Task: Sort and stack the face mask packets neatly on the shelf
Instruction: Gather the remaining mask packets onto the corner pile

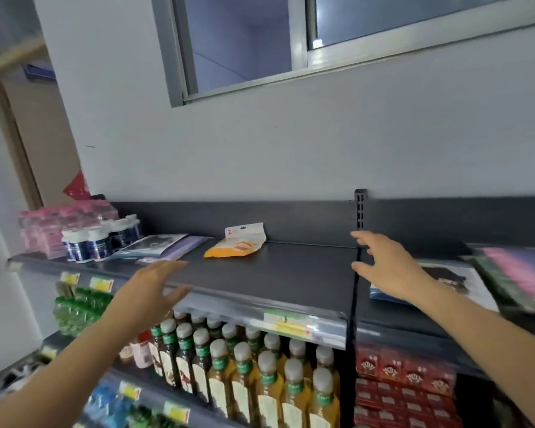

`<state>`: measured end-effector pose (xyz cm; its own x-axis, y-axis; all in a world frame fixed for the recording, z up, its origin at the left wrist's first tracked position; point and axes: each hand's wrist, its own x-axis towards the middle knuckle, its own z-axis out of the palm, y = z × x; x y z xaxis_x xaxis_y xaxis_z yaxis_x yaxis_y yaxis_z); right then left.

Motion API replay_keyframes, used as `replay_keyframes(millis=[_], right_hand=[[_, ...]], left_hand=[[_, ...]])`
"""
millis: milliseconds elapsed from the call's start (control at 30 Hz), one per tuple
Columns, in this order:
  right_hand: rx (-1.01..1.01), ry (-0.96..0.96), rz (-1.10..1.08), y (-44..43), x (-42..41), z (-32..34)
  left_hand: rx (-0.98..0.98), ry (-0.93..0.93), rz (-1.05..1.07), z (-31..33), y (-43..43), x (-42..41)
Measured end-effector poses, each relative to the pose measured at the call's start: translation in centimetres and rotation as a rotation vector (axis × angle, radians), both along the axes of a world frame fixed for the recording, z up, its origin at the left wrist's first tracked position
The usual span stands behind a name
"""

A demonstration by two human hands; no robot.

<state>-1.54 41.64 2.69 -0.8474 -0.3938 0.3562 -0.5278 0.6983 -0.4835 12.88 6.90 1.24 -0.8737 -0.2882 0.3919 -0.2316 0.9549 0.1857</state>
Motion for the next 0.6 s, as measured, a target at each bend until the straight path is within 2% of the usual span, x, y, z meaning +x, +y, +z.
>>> replay_keyframes(millis=[333,600], right_hand=[[0.126,0.026,0.048,-17.7,3.2,-0.7],[0.235,0.017,0.064,-26.7,0.2,-1.9]], left_hand=[[-0.020,0.036,-0.032,0.1,-11.1,4.6],[-0.004,0.065,-0.018,-2.3,-17.5,4.4]])
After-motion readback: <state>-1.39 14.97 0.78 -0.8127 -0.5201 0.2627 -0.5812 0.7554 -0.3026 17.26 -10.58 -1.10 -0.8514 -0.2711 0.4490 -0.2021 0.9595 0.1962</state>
